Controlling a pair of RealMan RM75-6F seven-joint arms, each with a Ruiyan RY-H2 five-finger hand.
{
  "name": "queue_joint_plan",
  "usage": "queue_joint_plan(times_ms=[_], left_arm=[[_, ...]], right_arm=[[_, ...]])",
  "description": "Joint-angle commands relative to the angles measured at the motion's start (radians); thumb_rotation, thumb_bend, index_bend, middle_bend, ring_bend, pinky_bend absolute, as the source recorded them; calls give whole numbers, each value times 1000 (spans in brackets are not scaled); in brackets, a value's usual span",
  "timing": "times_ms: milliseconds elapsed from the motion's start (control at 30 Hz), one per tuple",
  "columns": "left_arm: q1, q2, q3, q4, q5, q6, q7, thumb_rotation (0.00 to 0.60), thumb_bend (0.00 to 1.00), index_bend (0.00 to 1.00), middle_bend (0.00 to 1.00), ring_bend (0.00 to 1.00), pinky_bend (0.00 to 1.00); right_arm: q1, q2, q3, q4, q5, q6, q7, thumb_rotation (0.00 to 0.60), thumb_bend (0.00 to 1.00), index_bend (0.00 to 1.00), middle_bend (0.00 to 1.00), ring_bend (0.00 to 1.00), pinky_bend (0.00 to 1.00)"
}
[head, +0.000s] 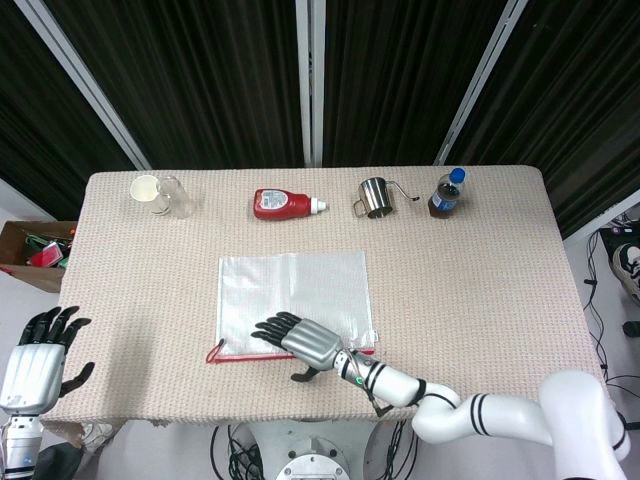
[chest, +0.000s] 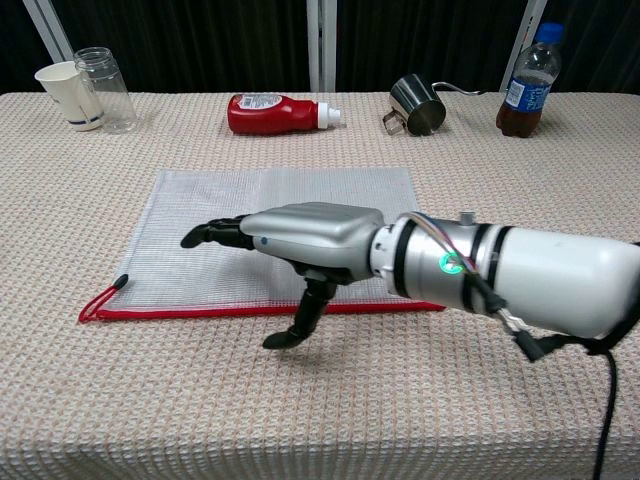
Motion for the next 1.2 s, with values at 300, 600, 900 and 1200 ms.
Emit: queue_joint_plan(times_ms=[300,600,900,1200], left_arm=[[-6,5,-10,14,-20,-13,-8,600,204,268,143,110,157],[-12,0,-10,26,-8,-12,-19,600,203,268,143,110,157],[-10,-1,-8,39,-15,-15,-33,600,204,268,143,110,157],[-9,-5,-9,60,-29,-24,-52,600,204,269,143,110,157]], right_arm=[[122,-135,104,292,142,-15,-83,600,139,0,31,0,0],[142,-29,133,98,247,-125,6,600,277,0,104,0,0],[282,-111,165,196,355,-233,15,600,494,0,149,0,0],[367,-180,169,314,414,-260,0,600,496,0,148,0,0]])
